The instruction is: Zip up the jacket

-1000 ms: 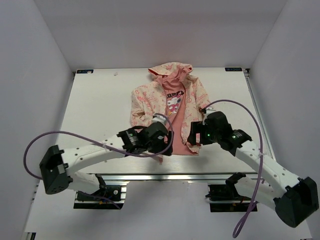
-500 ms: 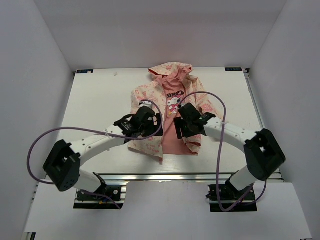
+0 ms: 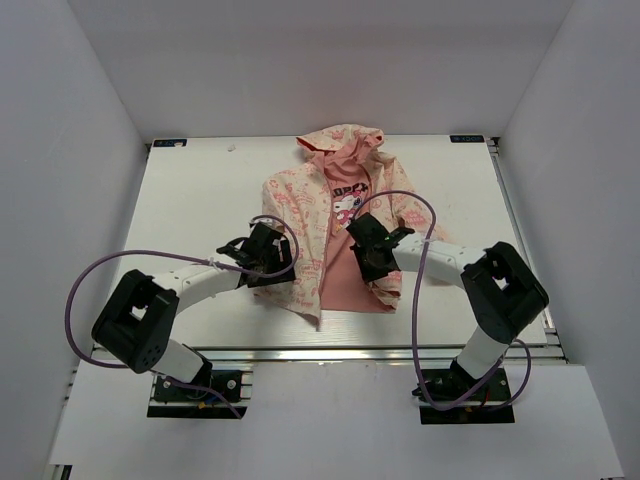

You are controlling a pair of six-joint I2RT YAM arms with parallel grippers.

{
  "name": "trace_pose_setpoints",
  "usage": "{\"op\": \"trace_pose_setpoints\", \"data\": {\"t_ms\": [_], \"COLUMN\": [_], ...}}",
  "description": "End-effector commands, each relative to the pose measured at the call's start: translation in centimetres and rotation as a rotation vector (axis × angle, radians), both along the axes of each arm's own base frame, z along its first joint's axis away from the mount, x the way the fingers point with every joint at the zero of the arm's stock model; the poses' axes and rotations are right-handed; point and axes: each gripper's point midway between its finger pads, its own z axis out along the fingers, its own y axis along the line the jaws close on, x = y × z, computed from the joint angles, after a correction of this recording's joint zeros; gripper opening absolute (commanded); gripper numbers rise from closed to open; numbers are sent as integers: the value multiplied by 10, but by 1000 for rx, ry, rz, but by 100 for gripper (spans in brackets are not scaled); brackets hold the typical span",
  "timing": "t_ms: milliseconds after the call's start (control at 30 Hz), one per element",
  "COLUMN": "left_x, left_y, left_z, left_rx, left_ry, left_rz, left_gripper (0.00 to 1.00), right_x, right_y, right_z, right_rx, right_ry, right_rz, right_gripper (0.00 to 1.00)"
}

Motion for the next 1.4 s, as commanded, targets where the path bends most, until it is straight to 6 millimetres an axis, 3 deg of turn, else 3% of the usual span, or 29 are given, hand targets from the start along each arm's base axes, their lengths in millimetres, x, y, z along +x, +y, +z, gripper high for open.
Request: {"op": "trace_pose_setpoints", "data": {"t_ms": [0,33,167,233,300,400,500,533,600,633,700,767,800,967,1167,1367], "left_x": [-1,-3,0,2,3,4,4,2,2,3,5,5,6,6,6,1], "left_y": [17,19,19,17,16,17,18,19,21,23,22,20,19,20,17,11], "left_z": [-2,-6,-5,-3,-2,-1,0,0,2,3,7,9,11,16,35,49], "left_rx": [29,37,36,30,27,31,36,40,41,45,35,30,28,34,2,-42], "left_ry": [-6,4,-7,-12,-14,-16,-12,-8,-18,-23,-35,-33,-33,-34,-65,-78], "left_rz": [43,45,50,51,50,51,56,58,64,73,83,75,74,72,54,14], "left_gripper": [81,80,79,79,78,78,78,78,78,78,78,79,79,82,85,98], "right_x": [0,2,13,18,9,-15,-53,-69,-94,-113,-119,-117,-115,-98,-98,-97], "right_y": [-2,1,21,33,43,52,48,41,37,24,16,-2,-5,-26,-7,7], "right_z": [3,9,46,80,107,118,108,84,67,40,24,9,15,37,62,51], "right_rx": [2,16,116,189,277,388,475,477,519,500,491,425,422,353,395,326], "right_ry": [-15,-26,-90,-139,-146,-95,-10,47,116,193,202,180,149,12,-10,-9], "right_rz": [-15,-14,32,72,117,182,219,211,233,191,155,61,49,-3,120,99], "right_gripper": [4,0,0,0,0,0,0,0,0,5,23,27,36,51,52,53]}}
